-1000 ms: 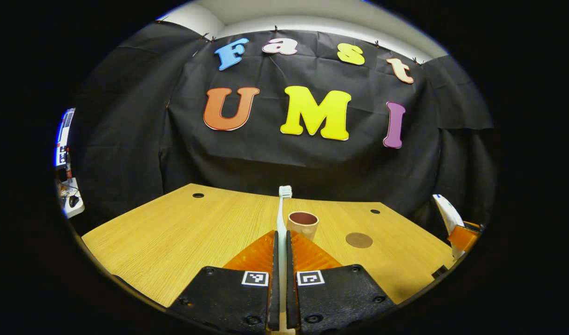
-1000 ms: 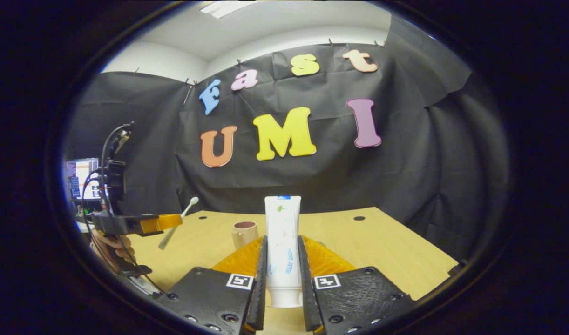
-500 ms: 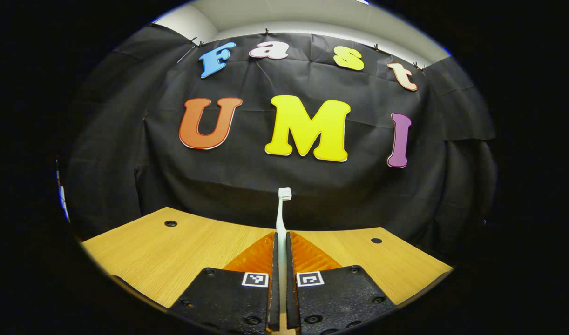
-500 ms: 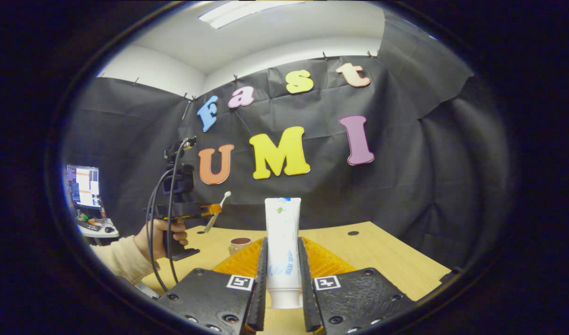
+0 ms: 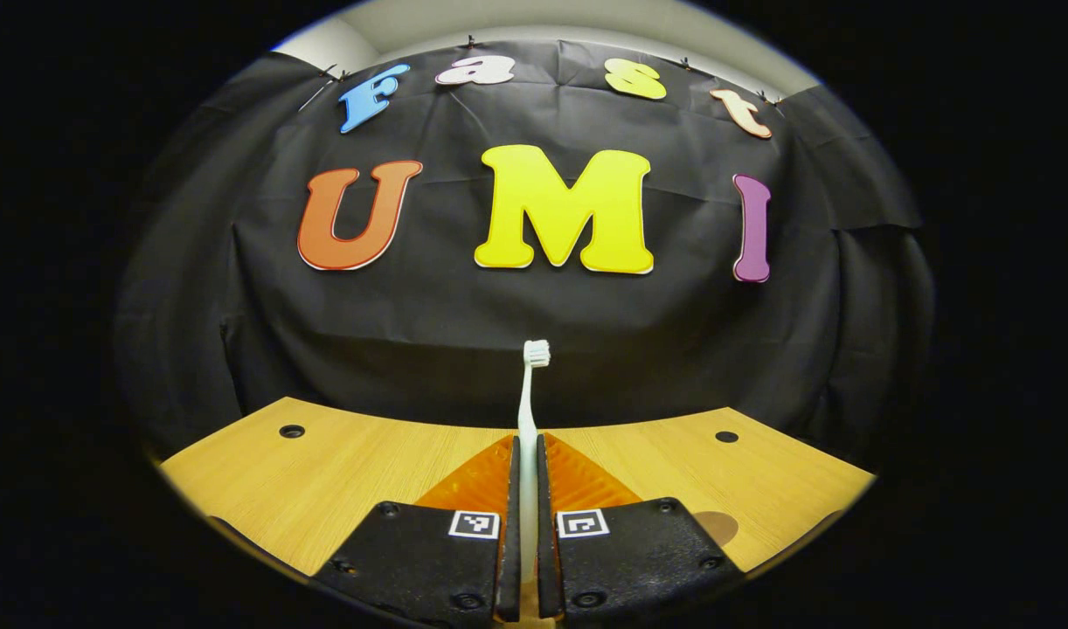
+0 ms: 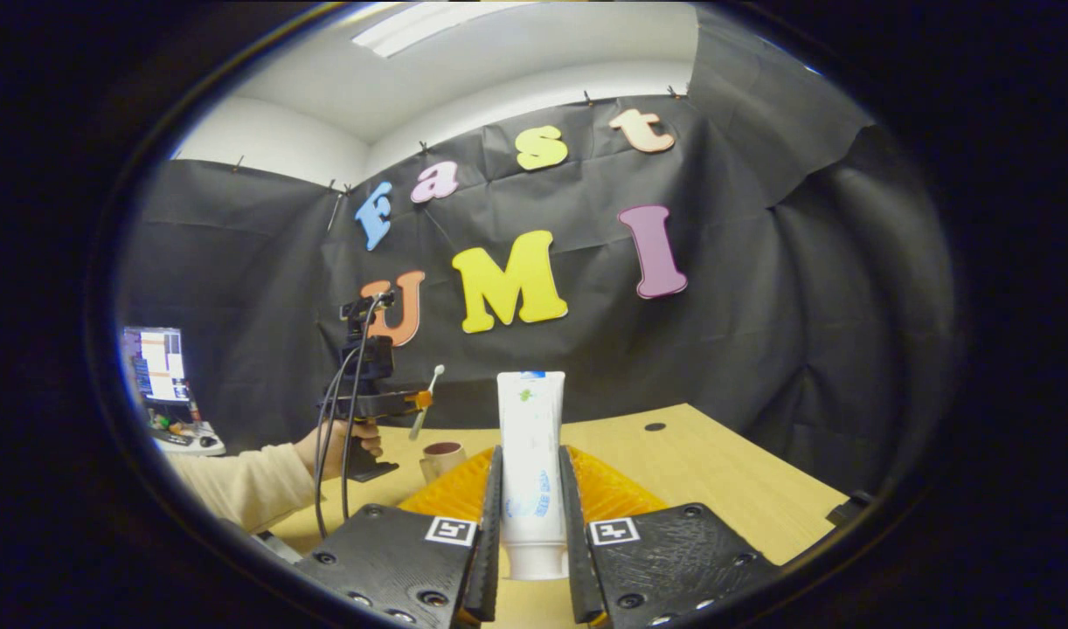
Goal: Put the toothbrush and toothpaste on the desktop into the cup, then pick up the cup and place it on the coaster on the desktop.
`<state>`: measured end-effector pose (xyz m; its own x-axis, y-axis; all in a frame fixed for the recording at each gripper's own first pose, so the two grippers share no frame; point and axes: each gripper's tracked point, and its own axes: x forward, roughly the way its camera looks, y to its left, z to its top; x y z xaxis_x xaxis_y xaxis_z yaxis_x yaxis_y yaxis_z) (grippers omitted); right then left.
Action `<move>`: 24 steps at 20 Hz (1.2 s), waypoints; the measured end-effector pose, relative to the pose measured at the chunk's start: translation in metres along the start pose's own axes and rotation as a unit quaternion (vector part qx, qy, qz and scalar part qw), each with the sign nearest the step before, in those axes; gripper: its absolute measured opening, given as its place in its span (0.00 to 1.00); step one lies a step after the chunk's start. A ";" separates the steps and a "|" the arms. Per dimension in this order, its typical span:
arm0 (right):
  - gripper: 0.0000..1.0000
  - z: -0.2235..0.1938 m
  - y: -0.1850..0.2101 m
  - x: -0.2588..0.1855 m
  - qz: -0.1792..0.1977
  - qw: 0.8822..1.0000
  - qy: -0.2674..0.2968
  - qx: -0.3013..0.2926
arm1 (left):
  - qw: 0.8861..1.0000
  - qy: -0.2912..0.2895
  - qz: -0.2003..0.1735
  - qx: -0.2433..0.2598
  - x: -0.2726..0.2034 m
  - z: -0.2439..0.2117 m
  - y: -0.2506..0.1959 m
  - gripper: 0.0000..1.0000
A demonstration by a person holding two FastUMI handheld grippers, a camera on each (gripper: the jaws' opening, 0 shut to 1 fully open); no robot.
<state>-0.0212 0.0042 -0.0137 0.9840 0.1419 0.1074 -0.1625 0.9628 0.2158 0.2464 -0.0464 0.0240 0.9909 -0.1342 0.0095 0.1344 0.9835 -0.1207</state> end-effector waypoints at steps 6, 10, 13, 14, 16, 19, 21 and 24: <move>0.32 -0.010 0.004 0.005 0.004 1.000 0.013 0.005 | 1.000 -0.002 -0.012 0.027 -0.007 0.010 -0.012 0.10; 0.34 -0.012 0.003 0.004 0.000 1.000 0.012 0.004 | 0.999 -0.002 -0.004 0.040 -0.008 0.013 -0.009 0.11; 0.32 -0.015 0.004 0.004 0.002 1.000 0.016 0.005 | 0.999 0.001 -0.004 0.045 -0.006 0.009 -0.008 0.12; 0.33 -0.015 0.003 0.005 0.001 1.000 0.016 0.010 | 0.999 0.003 -0.003 0.046 -0.007 0.009 -0.007 0.12; 0.33 -0.016 0.000 0.005 -0.001 1.000 0.019 0.016 | 0.999 0.004 -0.003 0.044 -0.008 0.009 -0.007 0.12; 0.32 -0.016 -0.002 0.007 -0.005 1.000 0.020 0.015 | 0.999 0.000 0.005 0.043 -0.012 0.013 -0.005 0.25; 0.33 -0.011 0.000 0.013 -0.001 1.000 0.019 0.011 | 0.999 0.010 -0.011 0.035 -0.017 0.006 -0.012 0.69; 0.33 0.014 0.005 0.032 0.000 1.000 0.002 0.002 | 0.999 0.017 -0.002 0.034 -0.026 0.006 -0.006 1.00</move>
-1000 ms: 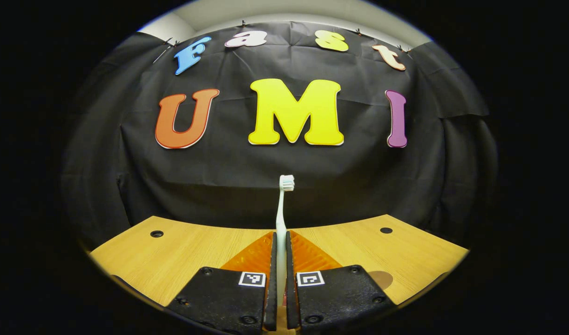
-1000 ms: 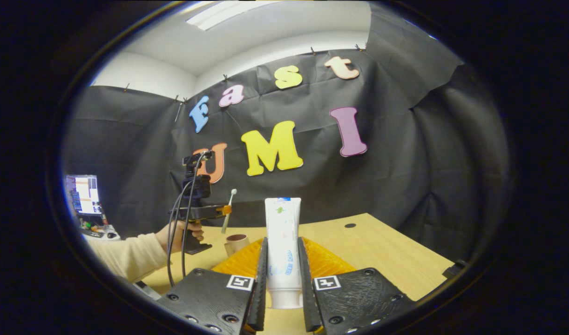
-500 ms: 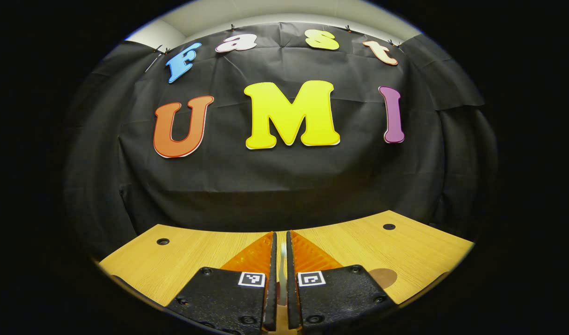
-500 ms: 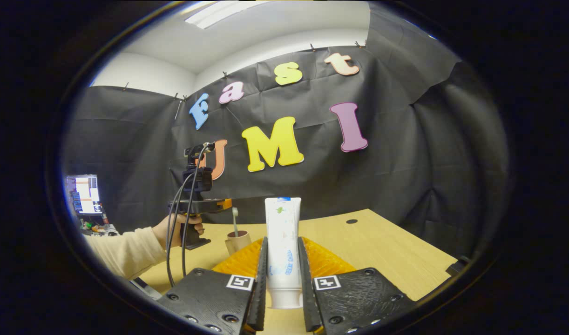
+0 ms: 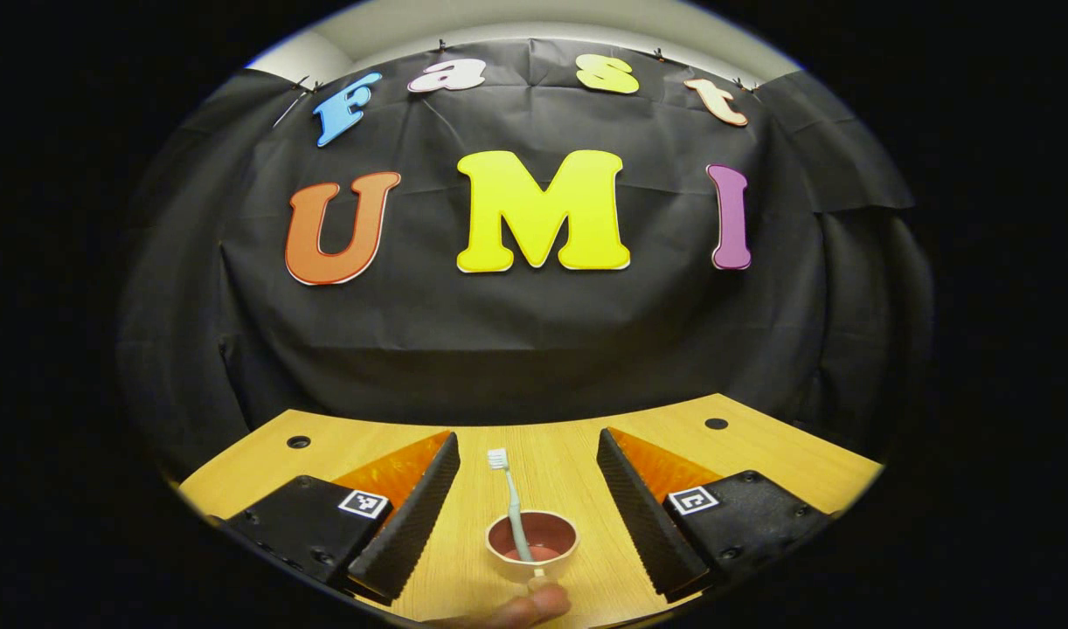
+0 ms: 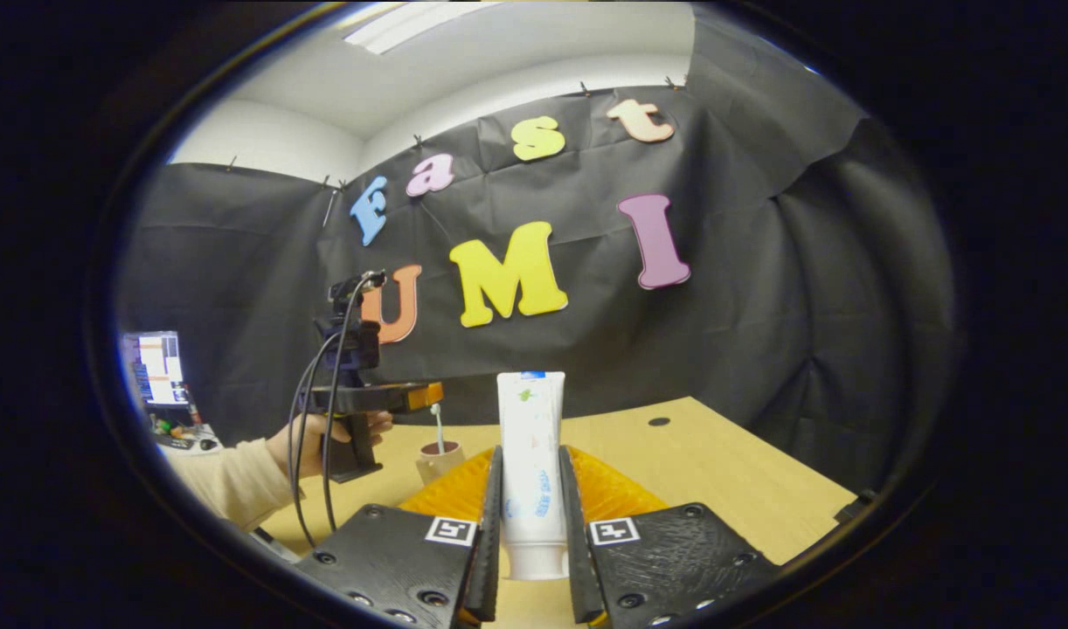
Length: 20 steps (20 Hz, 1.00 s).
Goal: Put the toothbrush and toothpaste on the desktop into the cup, then pick up the cup and place it on the coaster on the desktop.
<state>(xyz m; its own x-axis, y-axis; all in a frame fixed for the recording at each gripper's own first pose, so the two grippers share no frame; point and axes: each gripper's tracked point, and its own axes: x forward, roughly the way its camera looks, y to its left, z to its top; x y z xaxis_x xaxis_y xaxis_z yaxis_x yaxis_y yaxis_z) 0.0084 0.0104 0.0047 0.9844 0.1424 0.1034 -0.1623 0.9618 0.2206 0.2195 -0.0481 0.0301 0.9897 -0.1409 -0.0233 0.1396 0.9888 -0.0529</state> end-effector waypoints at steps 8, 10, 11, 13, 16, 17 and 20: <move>0.32 0.025 0.073 0.122 0.053 0.998 0.018 0.031 | 0.999 0.011 0.039 -0.017 -0.065 -0.039 0.042 0.99; 0.32 0.011 0.097 0.164 0.064 0.997 0.039 0.035 | 0.999 0.014 0.052 -0.007 -0.086 -0.054 0.054 0.99; 0.32 0.004 0.108 0.184 0.064 0.996 0.049 0.037 | 0.998 0.015 0.052 -0.008 -0.097 -0.061 0.056 0.99; 0.32 -0.011 0.133 0.218 0.067 0.995 0.062 0.035 | 0.999 0.012 0.049 -0.014 -0.116 -0.067 0.057 0.99; 0.32 -0.029 0.161 0.253 0.065 0.995 0.066 0.024 | 0.999 0.000 0.050 -0.020 -0.144 -0.073 0.066 0.99; 0.34 -0.036 0.168 0.260 0.064 0.995 0.069 0.022 | 0.998 -0.003 0.050 -0.023 -0.150 -0.074 0.070 0.99; 0.34 -0.049 0.178 0.275 0.053 0.996 0.074 0.017 | 0.998 -0.015 0.058 -0.031 -0.165 -0.077 0.085 0.99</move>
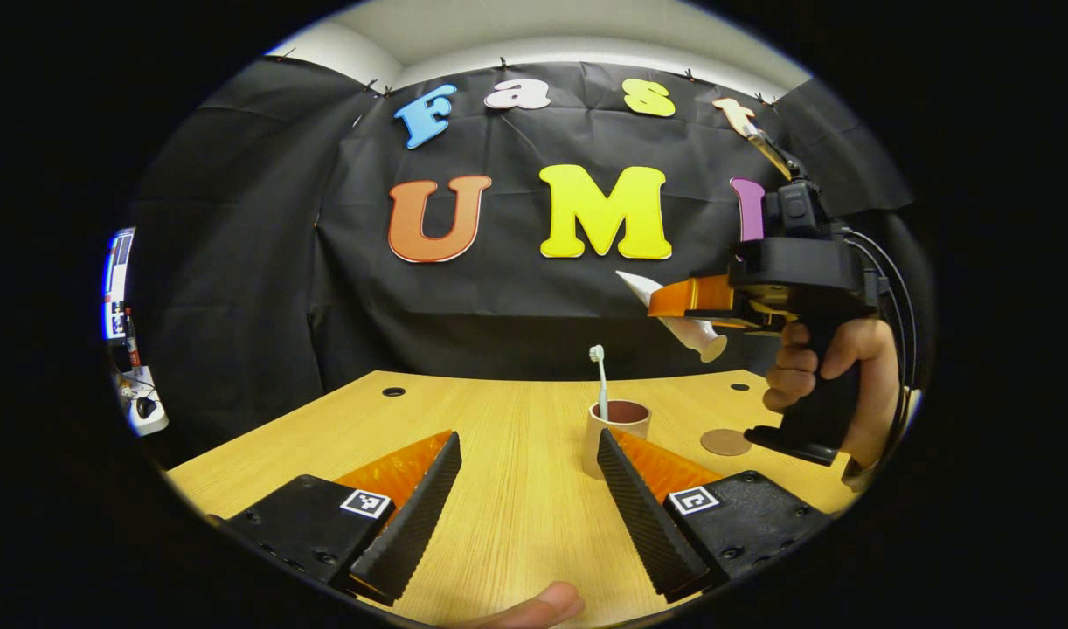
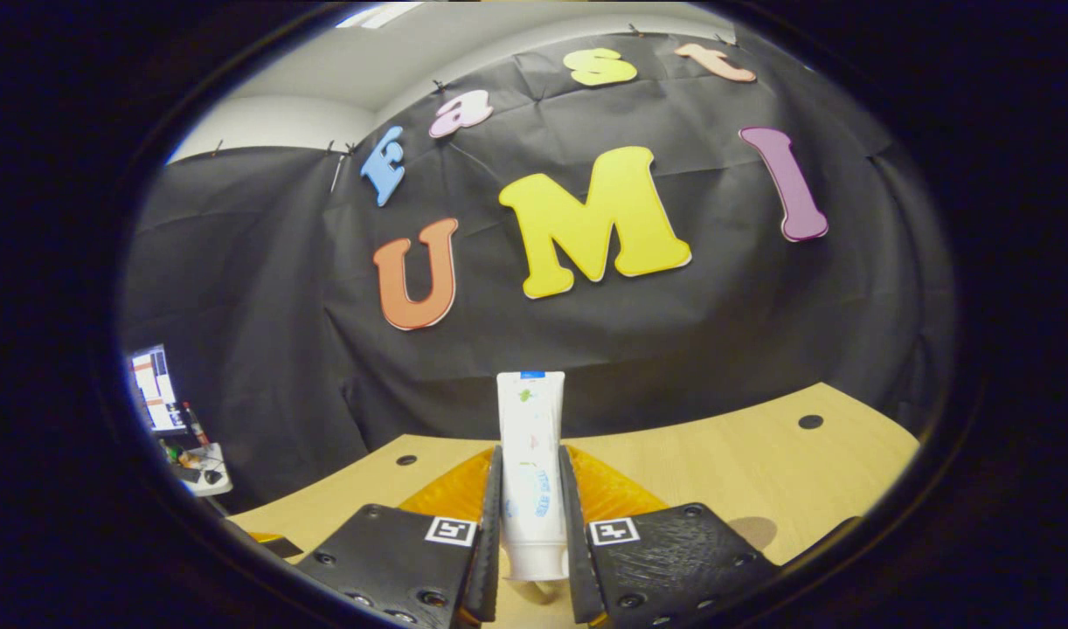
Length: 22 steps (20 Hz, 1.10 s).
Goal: Put the toothbrush and toothpaste on the desktop into the cup, then pick up the cup and place it on the coaster on the desktop.
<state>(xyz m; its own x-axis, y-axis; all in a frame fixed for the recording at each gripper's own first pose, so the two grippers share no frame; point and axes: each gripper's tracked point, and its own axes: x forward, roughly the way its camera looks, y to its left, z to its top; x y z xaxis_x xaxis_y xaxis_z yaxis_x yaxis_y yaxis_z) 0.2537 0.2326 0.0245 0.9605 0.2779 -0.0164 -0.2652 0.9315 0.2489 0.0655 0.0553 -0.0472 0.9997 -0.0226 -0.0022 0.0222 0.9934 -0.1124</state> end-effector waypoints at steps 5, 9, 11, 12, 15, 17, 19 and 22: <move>0.33 -0.010 0.003 0.011 -0.010 1.000 0.005 -0.009 | 1.000 0.010 -0.013 -0.016 -0.002 -0.010 0.004 0.99; 0.34 -0.012 0.008 0.015 -0.005 1.000 0.005 -0.018 | 0.999 0.020 -0.026 -0.023 -0.001 -0.016 -0.004 0.99; 0.34 -0.012 0.007 0.015 -0.010 1.000 0.003 -0.024 | 0.999 0.026 -0.026 -0.021 -0.001 -0.019 -0.005 0.99; 0.34 -0.012 0.006 0.016 -0.010 1.000 0.004 -0.023 | 0.999 0.027 -0.025 -0.020 -0.001 -0.020 -0.005 0.99; 0.34 -0.014 0.004 0.022 -0.013 1.000 0.004 -0.025 | 0.999 0.037 -0.027 -0.028 0.002 -0.024 -0.007 0.99; 0.34 -0.015 0.002 0.026 -0.016 1.000 0.003 -0.025 | 0.998 0.042 -0.026 -0.033 0.003 -0.027 -0.005 0.99; 0.36 -0.016 0.001 0.031 -0.017 1.000 0.004 -0.021 | 0.998 0.046 -0.026 -0.038 0.001 -0.031 -0.004 0.99; 0.33 -0.016 0.003 0.041 -0.018 0.999 0.002 -0.026 | 0.998 0.051 -0.024 -0.041 0.002 -0.034 -0.002 0.99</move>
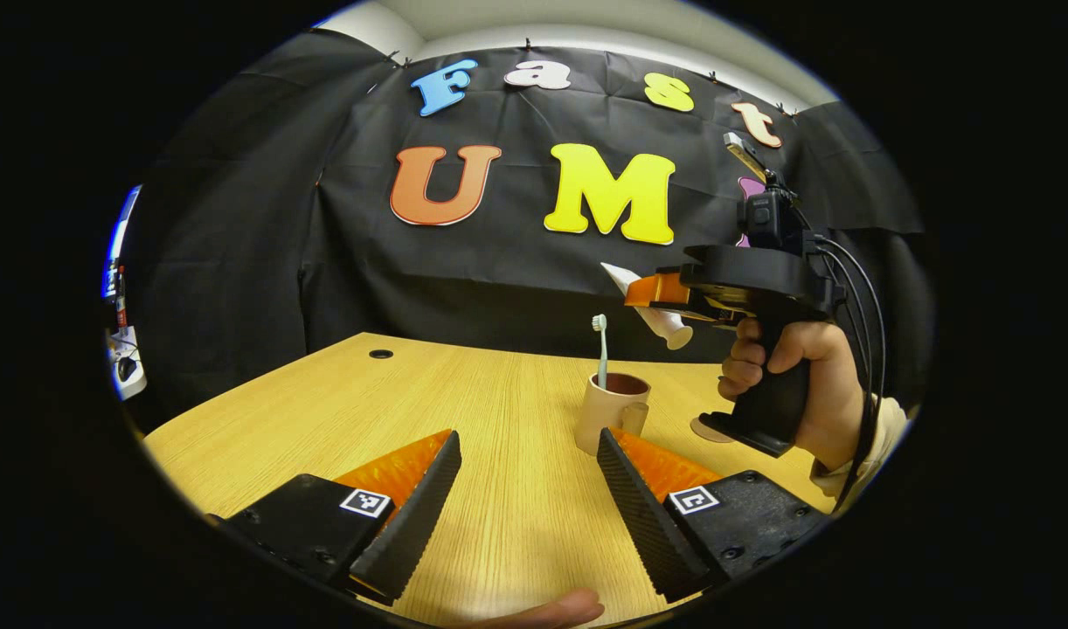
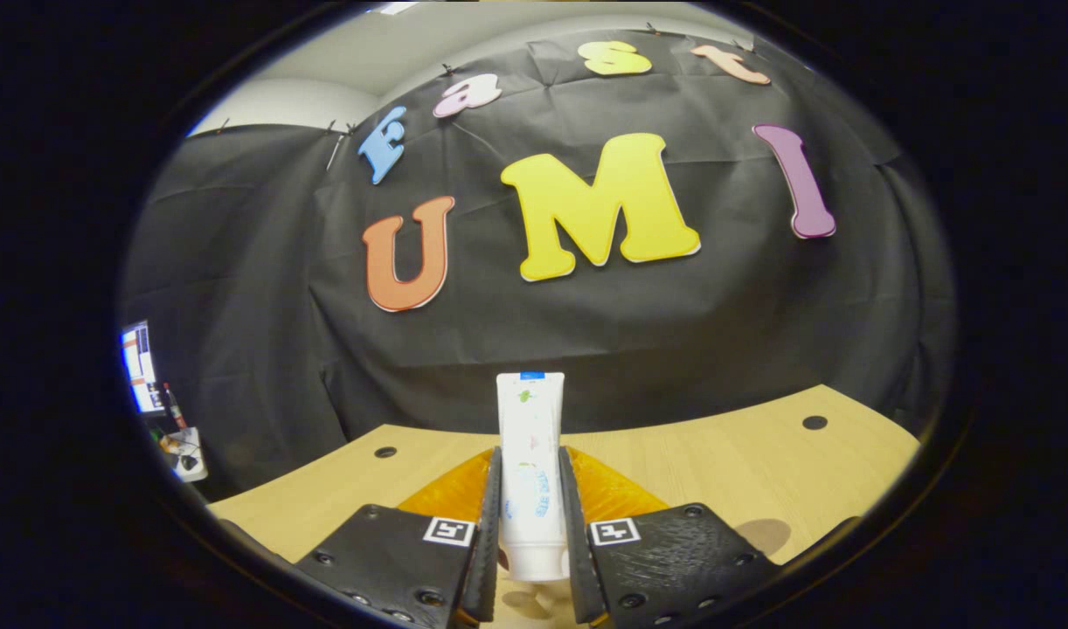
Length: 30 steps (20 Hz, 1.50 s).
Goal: Put the toothbrush and toothpaste on the desktop into the cup, then pick up the cup and place it on the coaster on the desktop.
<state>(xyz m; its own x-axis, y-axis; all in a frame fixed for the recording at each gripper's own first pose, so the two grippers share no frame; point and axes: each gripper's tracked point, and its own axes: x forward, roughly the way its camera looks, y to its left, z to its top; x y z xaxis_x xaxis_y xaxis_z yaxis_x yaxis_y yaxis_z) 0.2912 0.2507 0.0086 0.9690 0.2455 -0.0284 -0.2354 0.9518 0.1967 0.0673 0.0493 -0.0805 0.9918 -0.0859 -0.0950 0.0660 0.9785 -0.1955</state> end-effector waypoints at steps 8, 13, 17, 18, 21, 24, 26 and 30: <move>0.34 -0.005 0.006 0.015 0.001 1.000 0.001 -0.005 | 1.000 -0.006 -0.008 0.012 -0.003 0.004 -0.006 0.99; 0.33 0.012 0.008 -0.005 0.007 1.000 -0.015 -0.019 | 1.000 -0.003 -0.013 0.010 0.001 0.002 -0.012 0.99; 0.37 0.028 0.005 -0.044 0.028 0.999 -0.026 -0.013 | 1.000 0.013 -0.014 0.017 0.017 -0.004 -0.021 0.99; 0.41 0.031 0.002 -0.056 0.032 0.999 -0.030 -0.020 | 1.000 0.020 -0.014 0.019 0.022 -0.005 -0.024 0.99; 0.48 0.036 -0.014 -0.098 0.035 0.997 -0.051 -0.049 | 0.999 0.045 -0.024 0.011 0.039 -0.007 -0.037 1.00; 0.56 0.030 -0.037 -0.143 0.029 0.995 -0.062 -0.069 | 0.998 0.067 -0.020 0.002 0.057 -0.001 -0.046 1.00; 0.56 0.022 -0.056 -0.173 0.018 0.995 -0.059 -0.082 | 0.996 0.081 -0.020 0.004 0.069 0.006 -0.054 1.00; 0.71 0.008 -0.090 -0.220 0.014 0.996 -0.044 -0.075 | 0.990 0.132 -0.026 0.053 0.089 0.022 -0.078 0.98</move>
<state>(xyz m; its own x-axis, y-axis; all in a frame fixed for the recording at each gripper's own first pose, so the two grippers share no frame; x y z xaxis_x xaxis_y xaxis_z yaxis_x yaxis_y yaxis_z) 0.0995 0.1099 0.0050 0.9634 0.2606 0.0626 -0.2636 0.9635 0.0465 0.1525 -0.0302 -0.0523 0.9247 -0.1679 -0.3417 0.1403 0.9846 -0.1043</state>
